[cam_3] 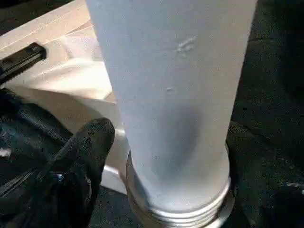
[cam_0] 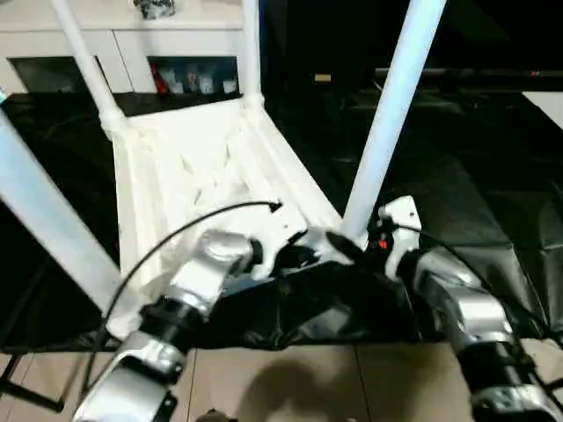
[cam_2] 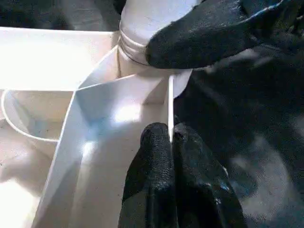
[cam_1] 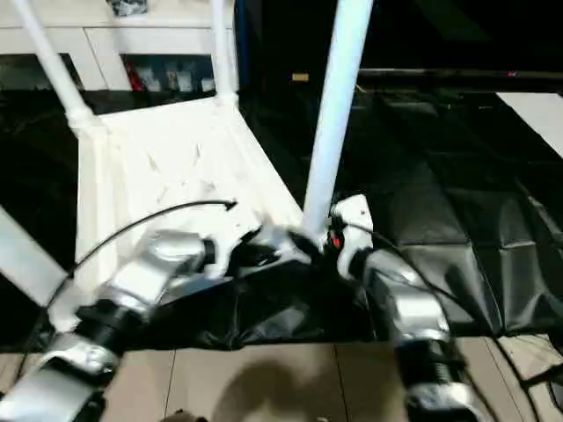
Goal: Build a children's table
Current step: Rotate leg to tighten
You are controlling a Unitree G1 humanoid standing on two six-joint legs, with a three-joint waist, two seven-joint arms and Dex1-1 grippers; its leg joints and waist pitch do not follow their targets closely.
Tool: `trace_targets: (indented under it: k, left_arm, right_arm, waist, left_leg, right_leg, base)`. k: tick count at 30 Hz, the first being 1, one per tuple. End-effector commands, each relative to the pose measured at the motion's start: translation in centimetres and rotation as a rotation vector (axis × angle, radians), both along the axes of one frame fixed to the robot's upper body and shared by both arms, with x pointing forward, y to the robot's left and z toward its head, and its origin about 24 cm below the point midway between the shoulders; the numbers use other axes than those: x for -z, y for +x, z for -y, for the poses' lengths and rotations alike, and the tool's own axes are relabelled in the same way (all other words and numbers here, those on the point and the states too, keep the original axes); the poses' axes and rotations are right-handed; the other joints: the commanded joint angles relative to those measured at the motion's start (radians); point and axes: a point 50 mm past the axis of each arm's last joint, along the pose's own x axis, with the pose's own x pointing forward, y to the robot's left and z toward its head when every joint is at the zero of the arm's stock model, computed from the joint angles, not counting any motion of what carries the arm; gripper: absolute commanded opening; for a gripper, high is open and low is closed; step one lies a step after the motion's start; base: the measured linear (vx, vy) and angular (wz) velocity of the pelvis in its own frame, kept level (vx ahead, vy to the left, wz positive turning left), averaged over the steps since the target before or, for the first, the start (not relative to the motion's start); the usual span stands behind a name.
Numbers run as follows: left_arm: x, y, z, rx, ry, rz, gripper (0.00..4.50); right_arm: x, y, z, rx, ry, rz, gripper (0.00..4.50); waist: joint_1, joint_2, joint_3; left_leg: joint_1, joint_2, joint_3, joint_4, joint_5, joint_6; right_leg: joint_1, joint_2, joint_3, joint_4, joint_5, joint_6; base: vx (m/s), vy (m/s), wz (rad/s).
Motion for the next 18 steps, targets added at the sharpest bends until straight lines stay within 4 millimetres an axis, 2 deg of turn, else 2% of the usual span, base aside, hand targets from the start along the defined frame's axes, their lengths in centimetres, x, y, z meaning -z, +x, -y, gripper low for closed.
trace_targets:
  k: [1, 3, 4, 7, 9, 13, 14, 18]
  left_arm:
    - [-1.2, -0.6, 2.0, 0.122, -0.086, 0.030, 0.00]
    - [-1.2, -0.8, 1.5, 0.155, -0.085, 0.018, 0.00]
    - [-1.3, -0.9, 1.1, 0.189, -0.087, 0.005, 0.00]
    - [-1.3, -1.3, 0.4, 0.258, -0.085, -0.029, 0.00]
    - [-1.3, -1.5, 0.1, 0.282, -0.083, -0.040, 0.00]
    - [-1.3, -1.7, -0.5, 0.316, -0.070, -0.058, 0.00]
    - [-1.2, -1.7, -0.5, 0.319, -0.069, -0.061, 0.00]
    - [-1.2, -1.9, -1.0, 0.343, -0.061, -0.078, 0.00]
  right_arm:
    - [-0.5, -1.0, -3.1, -0.237, 0.029, 0.015, 3.80]
    - [-0.5, -1.6, -2.8, -0.309, 0.013, 0.008, 3.80]
    - [-0.6, -2.1, -2.5, -0.372, -0.003, 0.002, 3.55]
    - [-0.7, -2.9, -1.8, -0.470, -0.023, -0.022, 3.45]
    - [-0.8, -3.1, -1.5, -0.501, -0.031, -0.032, 3.14]
    - [-0.9, -3.5, -1.1, -0.565, -0.060, -0.048, 3.01]
    - [-1.0, -3.5, -1.0, -0.568, -0.062, -0.049, 2.78]
    - [-1.0, -3.6, -0.8, -0.609, -0.083, -0.058, 2.68]
  waist:
    - [0.005, -0.011, -0.059]
    - [0.007, -0.012, -0.059]
    - [0.011, -0.013, -0.059]
    - [0.019, -0.014, -0.059]
    - [0.027, -0.011, -0.059]
    - [0.038, -0.012, -0.058]
    - [0.040, -0.012, -0.058]
    - [0.044, -0.013, -0.059]
  left_leg:
    - [0.011, 0.026, -0.010, -0.066, -0.222, 0.043]
    - [0.011, 0.026, -0.011, -0.065, -0.225, 0.046]
    - [0.012, 0.027, -0.010, -0.064, -0.222, 0.050]
    - [0.012, 0.029, -0.008, -0.064, -0.215, 0.055]
    - [0.014, 0.031, -0.008, -0.064, -0.216, 0.055]
    - [0.016, 0.034, -0.008, -0.065, -0.234, 0.049]
    - [0.015, 0.033, -0.009, -0.065, -0.235, 0.047]
    - [0.015, 0.032, -0.010, -0.065, -0.229, 0.040]
  right_leg:
    - [0.050, -0.078, 0.045, -0.087, -0.255, -0.180]
    - [0.050, -0.078, 0.045, -0.088, -0.262, -0.180]
    - [0.050, -0.078, 0.046, -0.088, -0.258, -0.177]
    - [0.048, -0.078, 0.047, -0.085, -0.247, -0.181]
    - [0.046, -0.078, 0.047, -0.083, -0.246, -0.187]
    - [0.045, -0.080, 0.047, -0.084, -0.268, -0.186]
    - [0.046, -0.081, 0.047, -0.084, -0.275, -0.184]
    - [0.046, -0.082, 0.046, -0.086, -0.297, -0.171]
  base:
    - [0.000, 0.000, 0.00]
    - [0.000, 0.000, 0.00]
    - [0.000, 0.000, 0.00]
    - [0.000, 0.000, 0.00]
    - [0.000, 0.000, 0.00]
    - [0.000, 0.000, 0.00]
    - [0.000, 0.000, 0.00]
    - [0.000, 0.000, 0.00]
